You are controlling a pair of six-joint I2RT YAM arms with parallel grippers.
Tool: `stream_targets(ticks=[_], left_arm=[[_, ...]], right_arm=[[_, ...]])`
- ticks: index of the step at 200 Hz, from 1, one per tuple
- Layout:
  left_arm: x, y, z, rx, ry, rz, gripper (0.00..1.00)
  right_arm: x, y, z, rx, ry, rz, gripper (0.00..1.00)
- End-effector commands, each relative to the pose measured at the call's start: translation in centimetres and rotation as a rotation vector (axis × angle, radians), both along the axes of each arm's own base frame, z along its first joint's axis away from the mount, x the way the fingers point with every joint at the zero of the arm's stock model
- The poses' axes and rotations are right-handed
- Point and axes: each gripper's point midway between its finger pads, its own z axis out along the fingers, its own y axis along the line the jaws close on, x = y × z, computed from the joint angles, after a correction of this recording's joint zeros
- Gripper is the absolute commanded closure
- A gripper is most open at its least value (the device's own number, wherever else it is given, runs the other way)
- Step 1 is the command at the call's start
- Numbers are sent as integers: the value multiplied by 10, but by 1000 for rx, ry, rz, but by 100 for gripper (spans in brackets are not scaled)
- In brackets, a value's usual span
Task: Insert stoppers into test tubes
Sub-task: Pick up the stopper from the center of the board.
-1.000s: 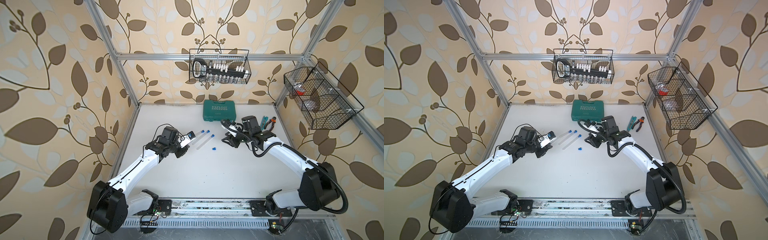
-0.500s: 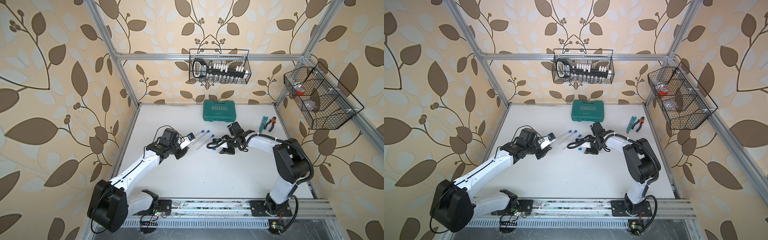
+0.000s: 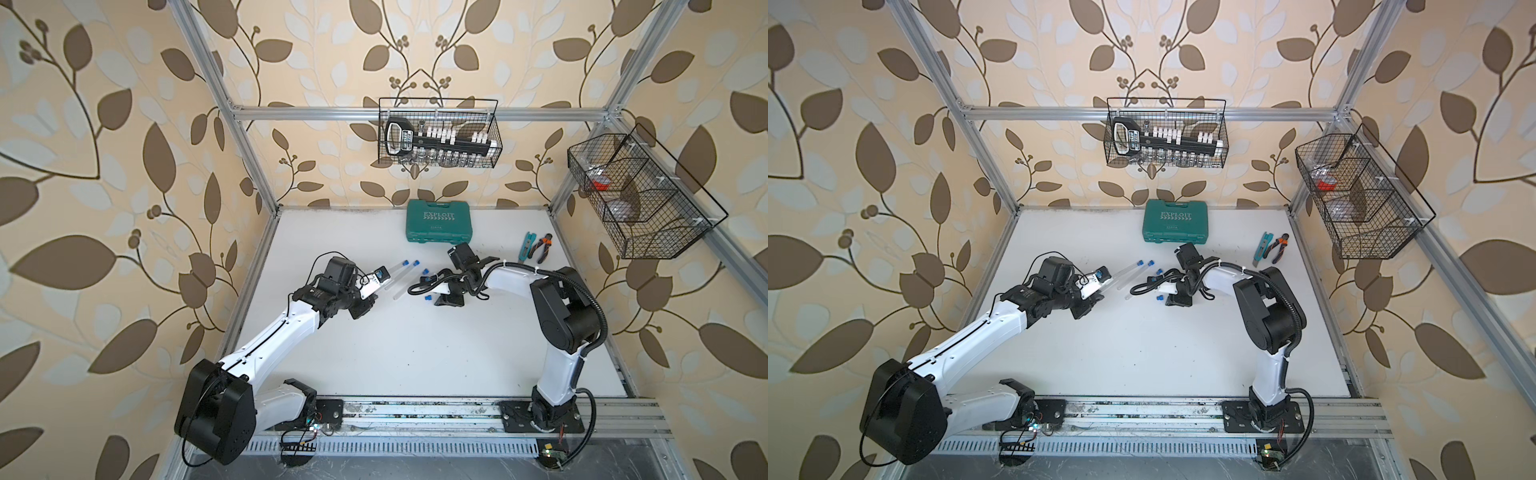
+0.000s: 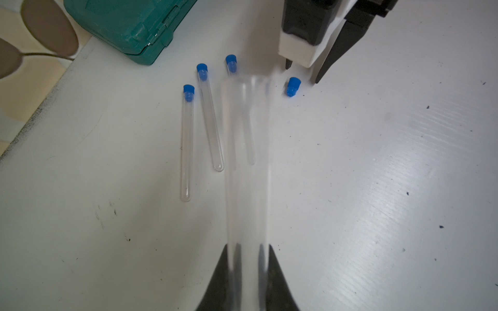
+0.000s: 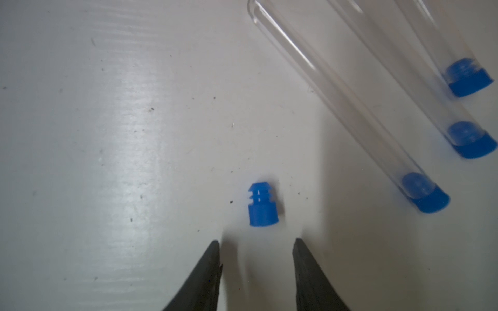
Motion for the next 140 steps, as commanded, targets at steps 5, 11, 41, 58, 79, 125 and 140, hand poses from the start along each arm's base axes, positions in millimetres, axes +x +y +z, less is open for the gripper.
stream_targets(ticks=[5,11,41,58,79,125,140], left_arm=[[1,-2,8,-15,-15,-19,100],[1,-2,8,-14,-14,-20,100],[0,-2,7,-13,-13,-22,100],[0,-2,7,-13,-12,-22,100],[0,-2,7,-10,-12,-24,100],[0,-2,6,-7,-12,-25,100],[0,-2,6,-6,-11,-25,100]], right_arm=[[-6,10,-3,19,44,47,59],[-6,10,-4,19,49,48,60],[-9,14,-6,28,80,59,63],[-9,16,-6,29,88,61,64],[-10,17,-8,27,98,65,65],[-11,17,-12,19,116,64,71],[-11,16,-14,15,120,64,72]])
